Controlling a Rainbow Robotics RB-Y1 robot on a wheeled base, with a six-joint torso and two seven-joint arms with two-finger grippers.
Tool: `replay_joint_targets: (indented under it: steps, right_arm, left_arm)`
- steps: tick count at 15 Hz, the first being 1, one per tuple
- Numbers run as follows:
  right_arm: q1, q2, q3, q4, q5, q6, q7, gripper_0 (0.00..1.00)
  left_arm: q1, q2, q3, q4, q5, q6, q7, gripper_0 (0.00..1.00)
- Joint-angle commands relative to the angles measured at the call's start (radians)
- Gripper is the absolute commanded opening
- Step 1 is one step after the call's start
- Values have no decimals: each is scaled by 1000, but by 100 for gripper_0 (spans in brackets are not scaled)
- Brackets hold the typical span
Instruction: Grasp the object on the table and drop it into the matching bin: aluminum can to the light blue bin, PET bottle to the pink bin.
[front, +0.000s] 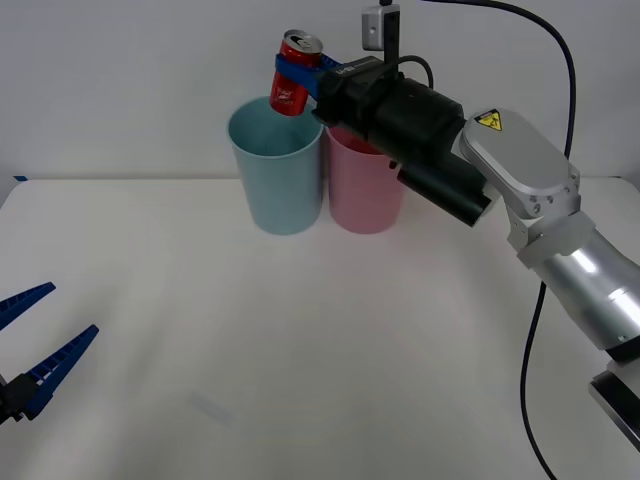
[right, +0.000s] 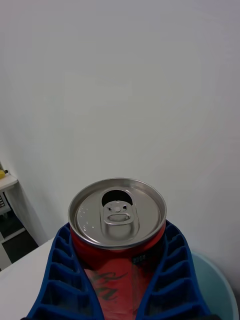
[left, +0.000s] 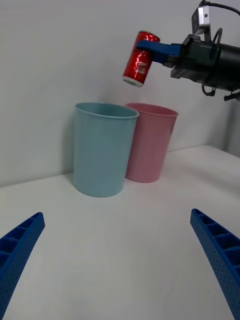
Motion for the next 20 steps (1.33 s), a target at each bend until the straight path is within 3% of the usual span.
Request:
replay_joint_targets:
  steps: [1,5,10,11,12,13,20]
  right_arm:
    - [-71,41,0,108,10,5,14,0]
    - [-145,97,0,229,19,16,36,0]
    - [-146,104,18,235,28,45,42,0]
    - [-148,106,18,235,28,47,42,10]
    - [-148,106,18,235,28,52,45,73]
    - [-148,106,18,235,28,52,51,100]
    - [-148,104,18,234,23,53,66,100]
  left_arm:
    - [0,0,0,0,0,0,0,100]
    - [0,0,0,0,0,0,0,100]
    - [0,0,0,0,0,0,0,100]
    - [0,0,0,0,0,0,0,100]
    - [0,0,0,0,0,0,0,100]
    - [0,0,0,0,0,0,0,100]
    - [0,0,0,0,0,0,0,100]
